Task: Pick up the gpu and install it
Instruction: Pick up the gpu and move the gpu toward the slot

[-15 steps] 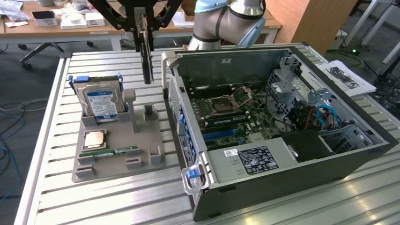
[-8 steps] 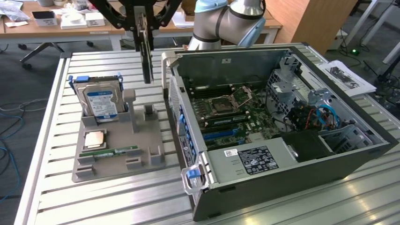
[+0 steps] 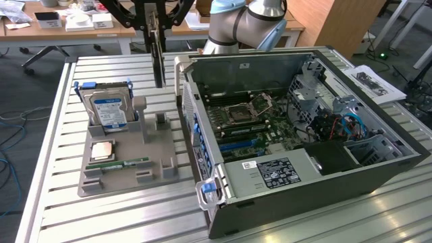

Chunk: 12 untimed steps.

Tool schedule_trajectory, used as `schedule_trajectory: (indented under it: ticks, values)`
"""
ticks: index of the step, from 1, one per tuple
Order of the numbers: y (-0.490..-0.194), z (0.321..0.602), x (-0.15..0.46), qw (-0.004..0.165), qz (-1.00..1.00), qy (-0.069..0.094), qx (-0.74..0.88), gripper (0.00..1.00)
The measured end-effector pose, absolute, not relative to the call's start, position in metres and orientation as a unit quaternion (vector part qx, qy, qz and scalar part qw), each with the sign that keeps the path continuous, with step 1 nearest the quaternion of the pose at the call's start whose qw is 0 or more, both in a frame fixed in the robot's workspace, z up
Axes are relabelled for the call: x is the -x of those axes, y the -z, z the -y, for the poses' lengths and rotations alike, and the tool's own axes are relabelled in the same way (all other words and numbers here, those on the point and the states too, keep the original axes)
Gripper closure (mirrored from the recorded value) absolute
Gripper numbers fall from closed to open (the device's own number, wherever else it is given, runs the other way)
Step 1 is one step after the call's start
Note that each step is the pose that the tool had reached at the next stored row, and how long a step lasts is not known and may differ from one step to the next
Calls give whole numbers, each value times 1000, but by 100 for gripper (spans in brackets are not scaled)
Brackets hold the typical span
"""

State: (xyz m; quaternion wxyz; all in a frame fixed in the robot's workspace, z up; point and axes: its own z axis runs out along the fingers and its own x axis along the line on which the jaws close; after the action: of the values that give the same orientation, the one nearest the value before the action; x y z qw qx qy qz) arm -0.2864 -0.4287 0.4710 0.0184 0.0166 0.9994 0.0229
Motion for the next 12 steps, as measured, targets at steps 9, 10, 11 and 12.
schedule_trajectory:
  ticks: [9,10,11,12]
  values:
    - [-472,429,284,18,-999,-23,-16,73]
    - [-472,429,283,18,-999,-23,-17,73]
    - [-472,429,280,18,-999,-23,-17,73]
    - [-472,429,278,18,-999,-23,-17,73]
